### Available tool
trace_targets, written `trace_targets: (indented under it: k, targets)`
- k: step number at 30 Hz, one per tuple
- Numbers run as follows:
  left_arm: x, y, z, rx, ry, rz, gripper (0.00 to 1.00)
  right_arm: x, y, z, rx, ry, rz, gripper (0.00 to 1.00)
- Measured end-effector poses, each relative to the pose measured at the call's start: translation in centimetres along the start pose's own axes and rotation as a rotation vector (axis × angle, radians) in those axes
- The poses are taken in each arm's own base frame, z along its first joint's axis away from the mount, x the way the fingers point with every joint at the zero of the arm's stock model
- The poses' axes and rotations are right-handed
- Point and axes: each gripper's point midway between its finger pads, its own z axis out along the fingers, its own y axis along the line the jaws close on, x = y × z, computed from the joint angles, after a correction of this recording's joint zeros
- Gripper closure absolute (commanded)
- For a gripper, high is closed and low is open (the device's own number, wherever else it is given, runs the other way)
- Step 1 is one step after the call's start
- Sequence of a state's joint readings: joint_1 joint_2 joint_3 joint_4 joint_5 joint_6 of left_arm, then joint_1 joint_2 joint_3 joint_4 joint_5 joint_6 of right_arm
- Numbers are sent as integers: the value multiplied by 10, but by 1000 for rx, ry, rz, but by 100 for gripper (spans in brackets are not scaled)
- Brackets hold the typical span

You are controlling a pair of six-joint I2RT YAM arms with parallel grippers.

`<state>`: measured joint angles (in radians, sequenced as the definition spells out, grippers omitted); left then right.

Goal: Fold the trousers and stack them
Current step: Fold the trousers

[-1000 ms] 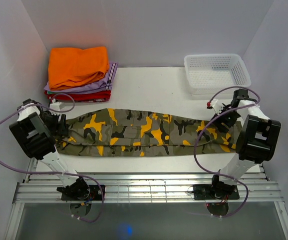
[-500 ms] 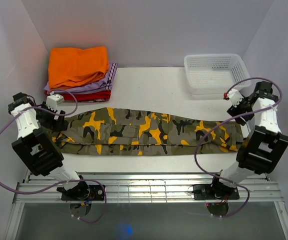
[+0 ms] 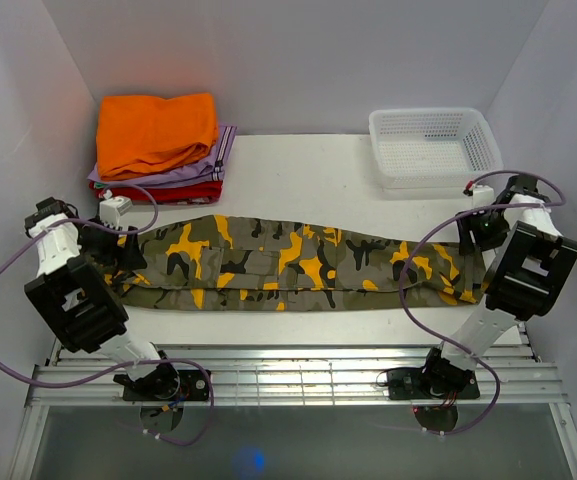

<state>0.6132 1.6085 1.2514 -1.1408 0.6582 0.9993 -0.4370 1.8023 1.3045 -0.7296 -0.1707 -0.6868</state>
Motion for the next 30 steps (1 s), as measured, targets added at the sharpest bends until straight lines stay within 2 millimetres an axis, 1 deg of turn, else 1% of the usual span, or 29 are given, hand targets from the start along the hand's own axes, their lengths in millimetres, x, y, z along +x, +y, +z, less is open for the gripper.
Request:
trace_targets:
  k: [7, 10, 11, 13, 14, 16, 19, 22, 25, 27, 30]
  targets:
    - [1, -5, -1, -11, -12, -21, 7, 20, 18, 32, -81, 45, 92, 37]
    - [0, -5, -1, -18, -16, -25, 7, 15, 16, 33, -77, 24, 103, 54]
    - [-1, -5, -2, -21, -18, -24, 7, 14, 16, 34, -78, 19, 107, 67]
    - [-2, -4, -3, -29, -21, -22, 7, 13, 16, 34, -82, 9, 115, 79]
    - [-2, -4, -3, -33, -22, -20, 7, 12, 17, 34, -86, 6, 119, 87]
    - [-1, -4, -3, -42, -24, -14, 7, 12, 18, 32, -92, 1, 118, 92]
    - [3, -6, -2, -45, -19, -16, 7, 11, 21, 22, -99, 2, 109, 92]
    - [6, -6, 0, -46, -15, -23, 7, 1, 17, 6, -86, -14, 81, 92]
    - [5, -4, 0, -53, -17, -19, 7, -12, 6, -10, -52, -36, 39, 92]
    - [6, -3, -1, -57, -13, -18, 6, -20, -4, -18, -17, -47, 2, 92]
    - [6, -2, -2, -69, -9, -13, 5, -25, -16, -24, 19, -38, -37, 92]
